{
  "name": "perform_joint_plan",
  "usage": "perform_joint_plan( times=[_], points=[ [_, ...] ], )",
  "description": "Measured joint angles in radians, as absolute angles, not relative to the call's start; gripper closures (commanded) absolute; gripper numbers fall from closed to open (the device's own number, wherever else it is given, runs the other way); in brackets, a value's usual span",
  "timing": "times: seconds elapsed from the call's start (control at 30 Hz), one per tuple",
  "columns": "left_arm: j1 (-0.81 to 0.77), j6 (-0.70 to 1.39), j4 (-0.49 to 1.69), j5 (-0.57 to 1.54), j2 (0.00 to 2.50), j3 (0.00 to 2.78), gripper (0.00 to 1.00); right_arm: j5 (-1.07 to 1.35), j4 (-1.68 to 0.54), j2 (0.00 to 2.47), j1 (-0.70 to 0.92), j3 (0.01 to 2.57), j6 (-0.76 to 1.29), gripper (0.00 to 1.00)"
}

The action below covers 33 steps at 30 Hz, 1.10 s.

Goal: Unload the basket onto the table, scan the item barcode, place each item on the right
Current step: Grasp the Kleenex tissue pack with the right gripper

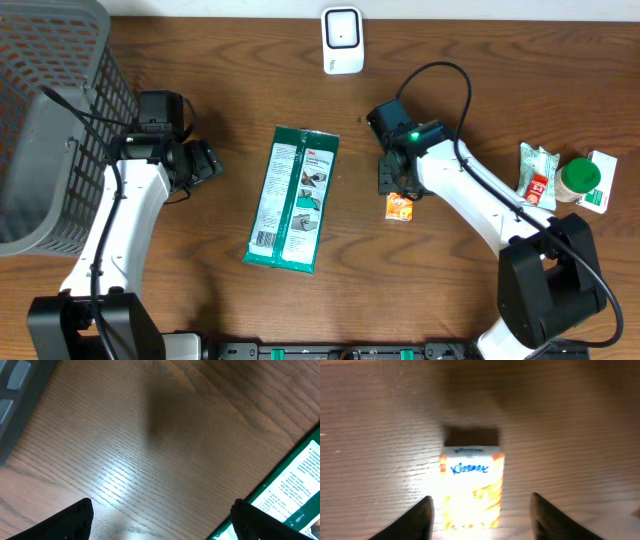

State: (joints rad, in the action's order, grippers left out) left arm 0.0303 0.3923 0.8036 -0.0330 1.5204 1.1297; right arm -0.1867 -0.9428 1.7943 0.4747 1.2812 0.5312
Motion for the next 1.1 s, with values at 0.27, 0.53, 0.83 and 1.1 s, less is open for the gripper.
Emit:
perform_joint_plan(
  times=[0.27, 0.53, 0.83, 1.1],
  points=[
    [0.03, 0.392, 0.804, -0.033, 1.52, 1.13, 0.11, -0.126, -0.941, 1.794, 0.512, 1.281, 0.512, 0.59],
    [0.03, 0.392, 0.804, -0.033, 1.52, 1.13, 0.11, -0.235, -0.905, 1.794, 0.625, 1.235, 0.586, 0.62],
    [0.03, 0.392, 0.803, -0.033, 1.52, 1.13, 0.11, -0.353, -0.768, 1.794, 0.666, 1.109, 0.625, 0.65],
    [0.03, 0.392, 0.803, -0.033, 1.52, 1.13, 0.11, -0.413, -0.691, 1.794, 0.666, 1.066, 0.638, 0.69]
  ],
)
